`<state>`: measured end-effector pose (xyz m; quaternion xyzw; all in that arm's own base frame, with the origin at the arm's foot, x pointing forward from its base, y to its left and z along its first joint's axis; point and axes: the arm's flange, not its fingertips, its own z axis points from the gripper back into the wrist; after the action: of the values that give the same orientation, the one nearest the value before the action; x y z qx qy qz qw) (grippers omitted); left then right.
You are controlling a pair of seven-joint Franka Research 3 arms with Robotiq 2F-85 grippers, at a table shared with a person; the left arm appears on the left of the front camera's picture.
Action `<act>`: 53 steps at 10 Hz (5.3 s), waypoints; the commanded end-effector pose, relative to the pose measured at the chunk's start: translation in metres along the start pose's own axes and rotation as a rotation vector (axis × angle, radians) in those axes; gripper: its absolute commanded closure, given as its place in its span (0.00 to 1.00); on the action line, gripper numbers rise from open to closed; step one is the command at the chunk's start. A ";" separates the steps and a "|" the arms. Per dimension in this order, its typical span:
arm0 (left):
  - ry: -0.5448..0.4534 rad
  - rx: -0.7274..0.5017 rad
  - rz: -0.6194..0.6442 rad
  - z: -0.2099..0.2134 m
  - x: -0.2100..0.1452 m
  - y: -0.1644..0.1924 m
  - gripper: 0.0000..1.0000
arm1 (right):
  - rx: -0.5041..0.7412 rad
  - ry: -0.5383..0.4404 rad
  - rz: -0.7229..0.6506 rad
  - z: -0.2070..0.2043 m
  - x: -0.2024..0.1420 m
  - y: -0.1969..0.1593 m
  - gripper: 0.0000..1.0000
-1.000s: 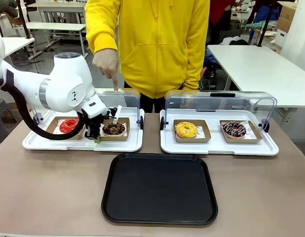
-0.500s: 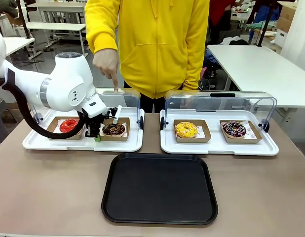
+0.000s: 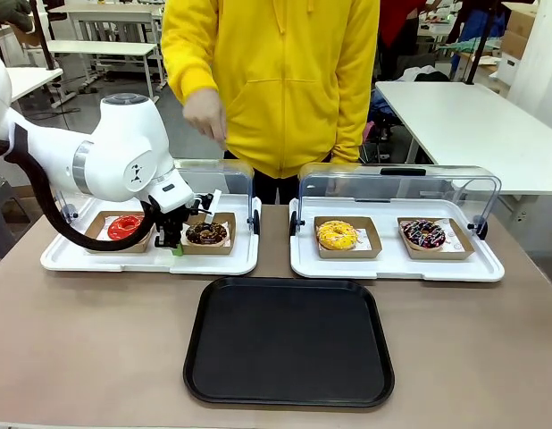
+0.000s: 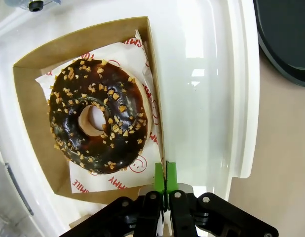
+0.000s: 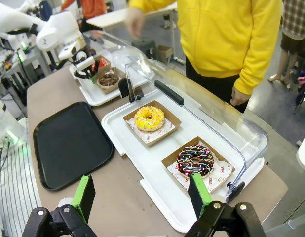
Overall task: Move the second donut from the left to the tray.
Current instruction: Pick up the Paper togo box containing the Donut indicated by the person and place it on the Handle tray.
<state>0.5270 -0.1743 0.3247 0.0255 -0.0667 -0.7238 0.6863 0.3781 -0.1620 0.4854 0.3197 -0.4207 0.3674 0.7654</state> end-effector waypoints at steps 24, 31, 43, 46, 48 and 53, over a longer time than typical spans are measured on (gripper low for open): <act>-0.099 0.030 -0.062 0.047 0.177 -0.271 0.99 | -0.002 -0.030 0.019 -0.001 0.002 0.000 0.00; -0.030 0.085 -0.066 0.019 0.194 -0.279 0.99 | -0.002 -0.030 0.019 -0.001 0.002 0.000 0.00; 0.001 0.069 -0.055 0.059 0.200 -0.269 0.00 | -0.002 -0.030 0.019 -0.001 0.002 0.000 0.00; 0.039 0.048 -0.050 0.070 0.203 -0.269 0.00 | -0.002 -0.030 0.019 -0.001 0.002 0.000 0.00; 0.021 0.070 -0.067 0.059 0.202 -0.268 0.04 | -0.002 -0.030 0.019 -0.001 0.002 0.000 0.00; 0.021 0.070 -0.067 0.059 0.202 -0.268 0.04 | -0.002 -0.030 0.019 -0.001 0.002 0.000 0.00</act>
<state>0.2427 -0.3599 0.3593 0.0601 -0.0775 -0.7436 0.6614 0.3780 -0.1620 0.4853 0.3199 -0.4205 0.3674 0.7654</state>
